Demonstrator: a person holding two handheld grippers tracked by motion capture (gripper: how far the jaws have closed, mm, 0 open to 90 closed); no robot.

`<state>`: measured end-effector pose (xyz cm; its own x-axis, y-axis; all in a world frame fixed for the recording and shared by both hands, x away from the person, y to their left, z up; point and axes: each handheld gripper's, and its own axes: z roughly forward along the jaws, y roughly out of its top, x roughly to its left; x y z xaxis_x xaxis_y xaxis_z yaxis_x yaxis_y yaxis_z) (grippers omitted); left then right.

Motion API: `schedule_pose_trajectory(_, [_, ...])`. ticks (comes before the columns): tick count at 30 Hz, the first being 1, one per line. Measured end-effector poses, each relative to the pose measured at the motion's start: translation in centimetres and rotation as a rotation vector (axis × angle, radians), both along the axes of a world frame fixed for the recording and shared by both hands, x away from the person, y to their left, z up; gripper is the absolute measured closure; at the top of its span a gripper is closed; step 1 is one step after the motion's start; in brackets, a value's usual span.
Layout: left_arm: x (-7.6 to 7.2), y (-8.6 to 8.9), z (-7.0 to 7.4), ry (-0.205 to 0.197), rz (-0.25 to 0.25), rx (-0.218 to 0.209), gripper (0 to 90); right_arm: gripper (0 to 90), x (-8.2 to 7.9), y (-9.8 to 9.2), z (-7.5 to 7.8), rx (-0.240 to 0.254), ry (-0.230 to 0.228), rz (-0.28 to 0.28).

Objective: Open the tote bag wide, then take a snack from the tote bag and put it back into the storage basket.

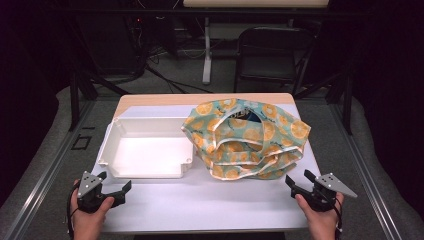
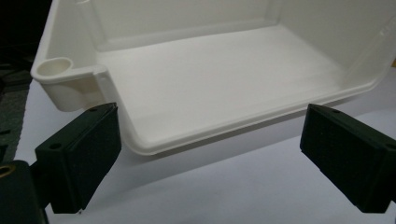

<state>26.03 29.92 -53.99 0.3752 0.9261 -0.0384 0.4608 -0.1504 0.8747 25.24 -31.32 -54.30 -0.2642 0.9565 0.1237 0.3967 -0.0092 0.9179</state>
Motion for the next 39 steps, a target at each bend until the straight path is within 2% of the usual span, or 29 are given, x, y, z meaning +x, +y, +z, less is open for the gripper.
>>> schedule_pose_trajectory(2, [-0.3,-0.3,0.3,-0.002,-0.009,-0.004,6.0,26.8,-0.3,-0.1,0.4,0.030,-0.015,-0.004])
schedule_pose_trajectory(4, [-0.4,-0.5,0.4,-0.010,-0.009,-0.013,7.2,28.1,-0.4,-0.1,0.5,0.034,-0.019,-0.002])
schedule_pose_trajectory(5, [-0.7,-0.9,0.9,-0.024,-0.020,-0.036,7.8,31.0,-0.8,0.0,0.9,0.000,-0.034,0.012])
schedule_pose_trajectory(6, [-0.7,-0.9,0.9,-0.024,-0.020,-0.036,8.4,31.0,-0.8,0.0,0.9,0.000,-0.034,0.012])
schedule_pose_trajectory(8, [-1.1,-1.5,1.4,-0.045,-0.019,-0.029,10.9,33.0,-1.3,0.2,1.4,-0.039,-0.050,0.033])
schedule_pose_trajectory(12, [-1.5,-2.9,2.4,-0.067,-0.049,-0.054,15.0,34.0,-2.1,0.2,2.8,-0.012,-0.096,0.024])
schedule_pose_trajectory(15, [-1.5,-3.5,3.1,-0.074,-0.072,-0.068,15.9,34.5,-2.5,0.4,4.1,-0.039,-0.132,0.025])
schedule_pose_trajectory(18, [-0.8,-5.2,4.6,-0.086,-0.118,-0.083,19.4,35.5,-2.7,0.7,5.7,-0.031,-0.176,0.028])
schedule_pose_trajectory(20, [-0.5,-5.7,4.9,-0.083,-0.136,-0.081,20.3,36.0,-2.8,0.8,6.2,-0.027,-0.182,0.032])
schedule_pose_trajectory(22, [0.4,-7.5,5.7,-0.088,-0.184,-0.078,21.2,34.6,-2.8,1.7,7.7,-0.038,-0.206,0.052])
schedule_pose_trajectory(24, [1.0,-8.7,6.1,-0.104,-0.214,-0.074,22.1,34.2,-2.6,2.1,8.2,-0.042,-0.218,0.059])
schedule_pose_trajectory(26, [1.3,-9.3,6.4,-0.108,-0.231,-0.074,23.4,31.1,-2.1,2.6,8.7,-0.050,-0.215,0.067])
schedule_pose_trajectory(28, [2.3,-10.9,7.3,-0.128,-0.274,-0.072,25.4,28.7,-1.5,2.9,9.1,-0.059,-0.201,0.065])
schedule_pose_trajectory(32, [3.5,-12.0,8.4,-0.138,-0.290,-0.094,28.8,26.8,-0.5,3.2,9.9,-0.040,-0.203,0.059])
schedule_pose_trajectory(35, [4.9,-13.4,9.7,-0.149,-0.326,-0.114,31.9,34.1,0.7,3.6,10.9,-0.051,-0.222,0.062])
schedule_pose_trajectory(37, [5.4,-14.2,10.2,-0.155,-0.340,-0.125,32.8,45.6,1.1,3.7,11.2,-0.061,-0.225,0.073])
schedule_pose_trajectory(39, [6.0,-14.9,10.6,-0.155,-0.353,-0.117,33.8,59.7,1.6,3.9,11.5,-0.073,-0.220,0.068])
